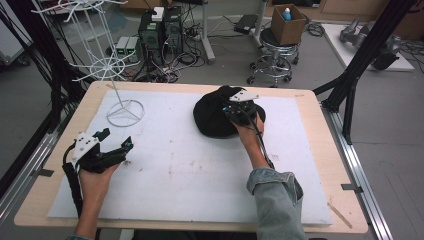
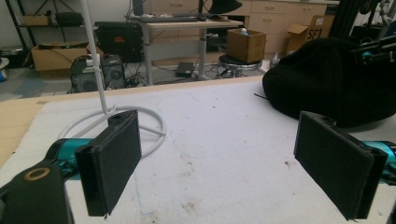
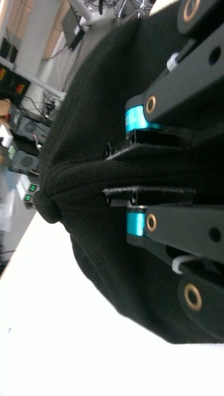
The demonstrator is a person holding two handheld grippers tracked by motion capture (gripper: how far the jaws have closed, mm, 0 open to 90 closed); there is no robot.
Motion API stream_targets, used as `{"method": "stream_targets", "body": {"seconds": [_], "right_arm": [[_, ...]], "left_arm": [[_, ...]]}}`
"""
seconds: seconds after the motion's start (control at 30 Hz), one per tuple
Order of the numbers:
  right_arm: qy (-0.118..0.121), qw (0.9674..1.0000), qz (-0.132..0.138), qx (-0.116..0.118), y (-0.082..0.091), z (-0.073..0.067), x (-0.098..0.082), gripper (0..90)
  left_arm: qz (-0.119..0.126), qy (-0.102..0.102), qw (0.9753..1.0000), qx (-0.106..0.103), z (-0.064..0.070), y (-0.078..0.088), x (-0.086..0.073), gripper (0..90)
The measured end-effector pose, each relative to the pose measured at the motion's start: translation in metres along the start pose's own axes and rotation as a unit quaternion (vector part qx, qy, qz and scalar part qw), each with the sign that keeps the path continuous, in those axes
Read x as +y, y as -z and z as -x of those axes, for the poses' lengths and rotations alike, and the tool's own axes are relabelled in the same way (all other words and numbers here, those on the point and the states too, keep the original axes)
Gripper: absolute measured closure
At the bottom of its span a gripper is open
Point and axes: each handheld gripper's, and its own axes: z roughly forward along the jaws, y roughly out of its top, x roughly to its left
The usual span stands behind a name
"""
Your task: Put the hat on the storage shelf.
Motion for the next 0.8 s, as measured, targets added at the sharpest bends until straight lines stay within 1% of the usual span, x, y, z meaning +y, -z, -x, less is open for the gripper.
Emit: {"method": "stream_targets", "body": {"seconds": [0.03,0.07,0.17,0.33,0.4,0.43,0.53,0.57,0.6,0.8], "right_arm": [[-0.002,1.0,0.007,-0.001,0.001,0.001,0.001,79.9],[-0.011,0.9997,0.021,0.0,0.004,0.002,0.003,80.7],[-0.023,0.9988,0.042,0.0,0.01,0.004,0.006,81.7],[-0.049,0.9965,0.068,-0.003,0.02,0.011,0.009,82.5],[-0.062,0.9945,0.084,-0.003,0.025,0.014,0.011,82.6],[-0.072,0.9928,0.096,-0.004,0.029,0.016,0.013,82.6],[-0.091,0.9891,0.116,-0.003,0.036,0.021,0.015,82.7],[-0.101,0.9865,0.128,-0.002,0.041,0.025,0.016,82.7],[-0.101,0.9865,0.128,-0.002,0.041,0.025,0.016,82.7],[-0.108,0.9826,0.15,-0.015,0.055,0.032,0.02,82.8]], "left_arm": [[0.001,0.001,1.0,0.001,0.0,0.0,0.0,15.2],[0.001,0.001,1.0,0.001,0.0,0.001,0.0,15.2],[0.003,0.005,1.0,0.001,-0.001,0.001,0.0,15.2],[0.003,0.003,1.0,0.0,-0.001,0.001,0.001,15.3],[0.004,0.005,1.0,0.001,-0.002,0.001,0.0,15.3],[0.004,0.006,1.0,0.002,-0.002,0.001,0.0,15.3],[0.003,0.007,1.0,0.002,-0.002,0.0,0.0,15.3],[0.003,0.007,1.0,0.002,-0.002,0.0,0.0,15.3],[0.003,0.007,1.0,0.002,-0.002,0.0,0.0,15.3],[-0.001,0.002,1.0,0.001,0.0,-0.002,-0.001,15.3]]}}
